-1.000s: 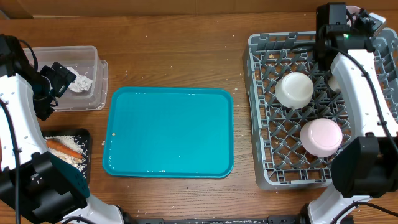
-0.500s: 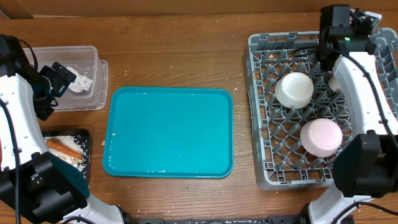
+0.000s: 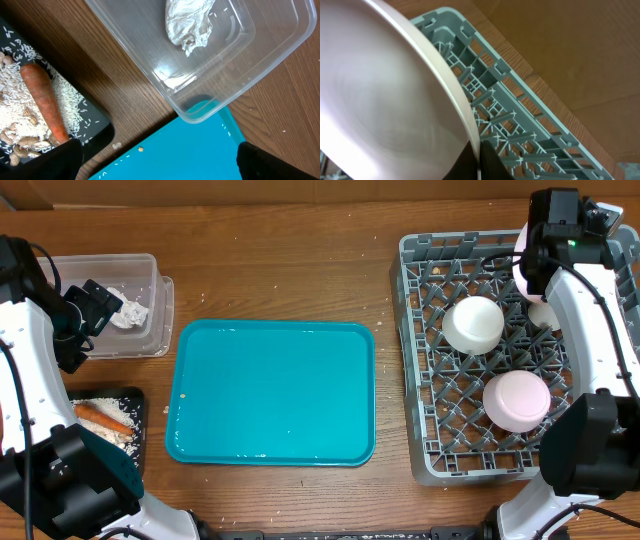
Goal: Sort waste into correct bins and load items into the dishwasher
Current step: 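Lower the plate upright into the rack slots and release it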
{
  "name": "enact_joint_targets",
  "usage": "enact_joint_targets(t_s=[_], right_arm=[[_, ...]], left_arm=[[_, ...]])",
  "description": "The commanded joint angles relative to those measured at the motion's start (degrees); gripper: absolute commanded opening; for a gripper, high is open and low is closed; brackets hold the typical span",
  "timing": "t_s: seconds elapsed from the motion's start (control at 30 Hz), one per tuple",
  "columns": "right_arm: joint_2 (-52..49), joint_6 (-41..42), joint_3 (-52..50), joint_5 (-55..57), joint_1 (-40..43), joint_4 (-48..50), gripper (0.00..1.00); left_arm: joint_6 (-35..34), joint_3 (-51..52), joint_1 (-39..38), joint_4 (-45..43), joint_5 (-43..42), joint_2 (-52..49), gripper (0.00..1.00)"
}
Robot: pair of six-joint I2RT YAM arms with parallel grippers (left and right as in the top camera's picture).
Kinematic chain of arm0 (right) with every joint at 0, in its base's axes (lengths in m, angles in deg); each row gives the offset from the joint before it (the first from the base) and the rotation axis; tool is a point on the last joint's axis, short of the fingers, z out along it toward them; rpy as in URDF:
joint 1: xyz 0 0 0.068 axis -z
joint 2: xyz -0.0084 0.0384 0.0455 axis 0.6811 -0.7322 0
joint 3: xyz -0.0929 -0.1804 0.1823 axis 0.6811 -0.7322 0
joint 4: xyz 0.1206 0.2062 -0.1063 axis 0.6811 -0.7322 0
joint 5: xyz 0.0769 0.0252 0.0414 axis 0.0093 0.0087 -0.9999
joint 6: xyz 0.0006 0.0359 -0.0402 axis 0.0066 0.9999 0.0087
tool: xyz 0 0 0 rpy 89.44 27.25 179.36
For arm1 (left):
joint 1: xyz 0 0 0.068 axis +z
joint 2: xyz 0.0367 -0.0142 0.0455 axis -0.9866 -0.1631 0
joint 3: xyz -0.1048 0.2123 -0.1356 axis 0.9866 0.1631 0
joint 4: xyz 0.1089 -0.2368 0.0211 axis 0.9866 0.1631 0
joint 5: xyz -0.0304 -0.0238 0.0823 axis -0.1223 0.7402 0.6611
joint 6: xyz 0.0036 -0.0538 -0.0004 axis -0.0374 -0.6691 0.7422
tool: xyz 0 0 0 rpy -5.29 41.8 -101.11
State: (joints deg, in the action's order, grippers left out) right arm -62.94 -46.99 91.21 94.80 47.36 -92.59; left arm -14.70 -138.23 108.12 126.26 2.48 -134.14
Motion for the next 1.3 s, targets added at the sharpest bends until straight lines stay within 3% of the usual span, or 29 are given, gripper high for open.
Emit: enact_joint_targets(t_s=[0.0,0.1,0.13,0.17,0.2,0.23,0.43,0.63,0.87,1.27], right_arm=[[0.13,-0.02,-0.15,-1.49,-0.09,-0.68,0.09],[0.13,0.0,0.07,-1.95,-0.68,-1.66,0.17],[0.13,0.02,0.24,-1.95,-1.05,-1.84,0.27],[0.15,0.04,0.42,-1.95,-1.51,-1.88,0.45],[0.24,0.2,0.68,-1.95,-2.01,-2.21,0.69],[0.31,0.2,1.22,-1.97,-2.54,-2.75,1.0],[1.95,4.81,8.72,-6.16,-5.33,-11.17,1.0],[6.05,6.71,18.6,-26.51,-5.86,-21.81,1.0],[12.72,8.85,19.58,-47.06,-5.88,-32.35,1.0],[24.22,10.49,16.81,-47.12,-8.83,-41.46,1.0]], left_arm=[[-0.42,-0.37,0.22,-0.15,0.55,-0.7,1.0],[-0.42,-0.37,0.22,-0.09,0.55,-0.7,1.0],[-0.42,-0.37,0.2,-0.13,0.52,-0.7,1.0],[-0.42,-0.37,0.22,-0.13,0.52,-0.7,1.0],[-0.42,-0.37,0.22,-0.13,0.55,-0.7,1.0],[-0.42,-0.37,0.22,-0.15,0.55,-0.7,1.0],[-0.39,-0.37,0.22,-0.13,0.55,-0.7,1.0],[-0.39,-0.37,0.22,-0.13,0.55,-0.7,1.0],[-0.39,-0.37,0.22,-0.15,0.55,-0.7,1.0],[-0.42,-0.37,0.15,-0.04,0.55,-0.72,1.0]])
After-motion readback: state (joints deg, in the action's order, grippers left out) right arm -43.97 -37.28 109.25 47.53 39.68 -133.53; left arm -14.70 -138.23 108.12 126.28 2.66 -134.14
